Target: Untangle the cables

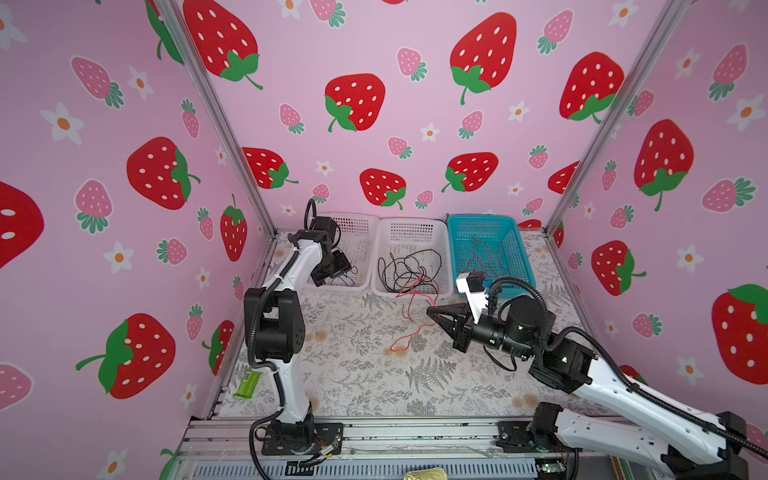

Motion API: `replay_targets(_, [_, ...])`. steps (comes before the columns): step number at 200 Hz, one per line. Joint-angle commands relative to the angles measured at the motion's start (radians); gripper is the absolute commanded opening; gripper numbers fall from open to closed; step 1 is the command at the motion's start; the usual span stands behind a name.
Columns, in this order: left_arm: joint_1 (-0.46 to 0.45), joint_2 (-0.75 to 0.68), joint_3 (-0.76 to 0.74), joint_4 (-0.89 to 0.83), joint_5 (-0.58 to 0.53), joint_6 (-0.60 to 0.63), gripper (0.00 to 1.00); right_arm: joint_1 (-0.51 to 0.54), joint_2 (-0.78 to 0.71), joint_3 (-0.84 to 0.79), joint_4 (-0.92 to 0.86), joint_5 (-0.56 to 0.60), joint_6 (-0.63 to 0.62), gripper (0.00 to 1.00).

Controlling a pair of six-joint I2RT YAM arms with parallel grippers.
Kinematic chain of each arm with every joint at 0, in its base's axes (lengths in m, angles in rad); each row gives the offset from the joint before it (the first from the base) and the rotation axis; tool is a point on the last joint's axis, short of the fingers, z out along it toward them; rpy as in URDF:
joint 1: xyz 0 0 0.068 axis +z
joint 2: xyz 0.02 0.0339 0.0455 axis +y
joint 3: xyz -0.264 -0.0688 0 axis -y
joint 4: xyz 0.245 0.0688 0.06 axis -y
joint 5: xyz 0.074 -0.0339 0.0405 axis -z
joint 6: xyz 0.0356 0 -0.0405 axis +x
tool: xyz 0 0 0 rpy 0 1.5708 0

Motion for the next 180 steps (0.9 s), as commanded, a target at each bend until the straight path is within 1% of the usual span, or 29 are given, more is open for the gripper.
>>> replay_targets(1, [-0.014, 0.024, 0.079, -0.102, -0.093, -0.007, 0.82, 0.01, 0.001, 0.003, 0.038, -0.002, 0.0, 0.0])
replay_targets(38, [-0.019, 0.085, 0.201, -0.152, -0.138, -0.006, 0.86, 0.015, 0.011, 0.012, 0.036, 0.002, -0.002, 0.0])
replay_targets(54, [-0.019, 0.101, 0.254, -0.161, -0.117, -0.005, 0.88, 0.018, 0.011, 0.017, 0.028, 0.005, -0.006, 0.0])
replay_targets(64, [-0.019, 0.085, 0.254, -0.124, -0.107, 0.002, 0.89, 0.018, 0.011, 0.018, 0.025, 0.01, -0.006, 0.0])
replay_targets(77, [-0.029, 0.024, 0.174, -0.03, -0.169, -0.003, 0.89, 0.021, 0.011, 0.017, 0.023, 0.013, -0.007, 0.0])
replay_targets(82, [-0.028, -0.002, 0.148, -0.003, -0.166, -0.011, 0.89, 0.022, 0.011, 0.018, 0.022, 0.014, -0.006, 0.0])
replay_targets(92, [-0.031, -0.067, 0.061, 0.104, -0.159, -0.002, 0.89, 0.025, 0.011, 0.016, 0.021, 0.015, -0.009, 0.0])
replay_targets(102, [-0.026, -0.139, -0.027, 0.185, -0.167, -0.044, 0.91, 0.027, 0.006, 0.014, 0.018, 0.021, -0.011, 0.0])
replay_targets(121, [0.017, -0.262, -0.19, 0.367, -0.049, -0.128, 0.92, 0.027, 0.004, 0.013, 0.017, 0.023, -0.017, 0.0])
replay_targets(133, [0.035, -0.307, -0.223, 0.406, 0.025, -0.151, 0.92, 0.029, 0.005, 0.018, 0.013, 0.019, -0.021, 0.0])
replay_targets(144, [0.038, -0.347, -0.24, 0.412, 0.043, -0.158, 0.92, 0.029, 0.002, 0.024, 0.008, 0.02, -0.027, 0.0])
replay_targets(153, [0.037, -0.389, -0.272, 0.439, 0.082, -0.165, 0.92, 0.029, -0.003, 0.031, 0.002, 0.024, -0.032, 0.0])
replay_targets(164, [0.039, -0.459, -0.358, 0.503, 0.137, -0.187, 0.92, 0.03, -0.013, 0.04, -0.003, 0.028, -0.035, 0.0])
replay_targets(167, [0.037, -0.478, -0.386, 0.52, 0.176, -0.193, 0.92, 0.029, -0.016, 0.042, -0.003, 0.03, -0.035, 0.0])
replay_targets(180, [0.038, -0.57, -0.524, 0.64, 0.269, -0.248, 0.91, 0.03, -0.035, 0.047, -0.004, 0.046, -0.035, 0.0])
